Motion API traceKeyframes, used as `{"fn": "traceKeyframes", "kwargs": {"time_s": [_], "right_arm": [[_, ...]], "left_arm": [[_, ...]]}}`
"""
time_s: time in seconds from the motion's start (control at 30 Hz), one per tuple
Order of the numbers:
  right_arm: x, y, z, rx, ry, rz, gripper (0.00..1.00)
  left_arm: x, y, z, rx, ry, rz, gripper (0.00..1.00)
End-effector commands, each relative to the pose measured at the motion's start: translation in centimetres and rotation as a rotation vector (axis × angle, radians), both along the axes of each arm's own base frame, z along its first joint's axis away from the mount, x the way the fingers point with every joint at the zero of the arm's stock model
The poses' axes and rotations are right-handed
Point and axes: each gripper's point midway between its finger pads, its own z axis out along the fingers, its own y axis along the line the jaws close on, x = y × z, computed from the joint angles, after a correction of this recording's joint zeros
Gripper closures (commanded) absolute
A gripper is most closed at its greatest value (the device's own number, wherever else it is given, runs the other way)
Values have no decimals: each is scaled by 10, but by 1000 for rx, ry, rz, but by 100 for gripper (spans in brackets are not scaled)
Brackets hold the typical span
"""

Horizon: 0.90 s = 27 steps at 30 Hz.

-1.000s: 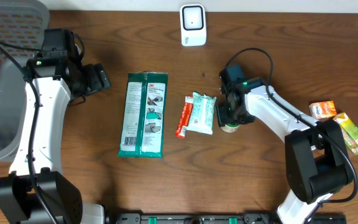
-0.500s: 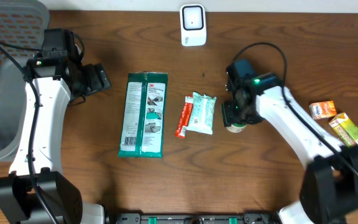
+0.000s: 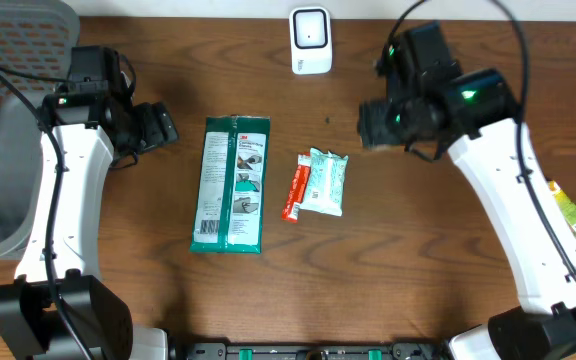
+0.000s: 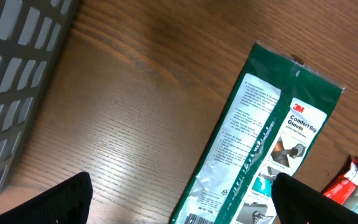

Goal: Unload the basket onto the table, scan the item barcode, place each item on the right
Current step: 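Lift the jar and carry it up to the white scanner, then hold the jar against the scanner with the right gripper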

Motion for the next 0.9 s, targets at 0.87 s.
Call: {"fn": "traceKeyframes", "kwargs": {"time_s": [0.87], "right_arm": [[266,78,-56,285,-820,-193,98]], "left_arm": [[-1,2,-1,3,7,-1,8]]}}
